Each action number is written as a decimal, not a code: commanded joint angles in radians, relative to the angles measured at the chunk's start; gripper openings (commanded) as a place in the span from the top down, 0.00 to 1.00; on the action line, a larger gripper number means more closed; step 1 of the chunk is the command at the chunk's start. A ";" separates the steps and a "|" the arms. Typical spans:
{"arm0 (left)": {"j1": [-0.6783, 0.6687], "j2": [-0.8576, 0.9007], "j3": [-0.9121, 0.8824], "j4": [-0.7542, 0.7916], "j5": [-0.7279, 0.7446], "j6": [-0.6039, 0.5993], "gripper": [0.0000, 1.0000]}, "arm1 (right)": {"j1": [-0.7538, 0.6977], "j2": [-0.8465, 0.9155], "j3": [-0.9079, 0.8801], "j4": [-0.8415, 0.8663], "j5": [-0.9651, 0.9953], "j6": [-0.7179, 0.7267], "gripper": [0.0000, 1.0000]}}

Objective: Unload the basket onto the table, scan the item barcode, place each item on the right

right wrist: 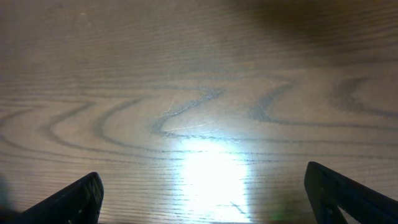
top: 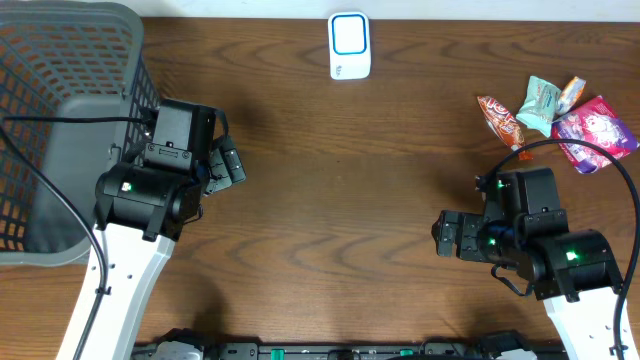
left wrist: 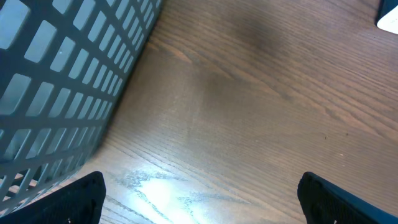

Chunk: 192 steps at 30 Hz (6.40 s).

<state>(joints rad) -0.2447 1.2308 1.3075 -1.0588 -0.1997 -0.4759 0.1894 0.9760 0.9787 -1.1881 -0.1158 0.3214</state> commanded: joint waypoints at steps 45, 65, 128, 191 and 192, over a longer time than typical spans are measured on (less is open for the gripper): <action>0.004 0.002 0.006 -0.003 0.002 -0.016 0.02 | -0.207 -0.914 -0.890 1.065 -0.163 -0.219 0.01; 0.004 0.002 0.006 -0.003 0.002 -0.016 0.02 | -0.214 -0.971 -0.973 1.125 -0.047 -0.323 0.01; 0.000 -0.040 -0.010 -0.141 0.016 -0.016 0.02 | -0.214 -0.971 -0.973 1.125 -0.047 -0.300 0.01; 0.170 -1.229 -1.260 1.075 0.267 0.420 0.02 | -0.214 -0.971 -0.973 1.125 -0.047 -0.300 0.01; 0.171 -1.229 -1.273 1.108 0.267 0.420 0.02 | -0.214 -0.971 -0.973 1.125 -0.047 -0.300 0.01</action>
<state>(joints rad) -0.0799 0.0151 0.0704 -0.0170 0.0547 -0.0731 -0.0177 0.0116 0.0086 -0.0601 -0.1642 0.0109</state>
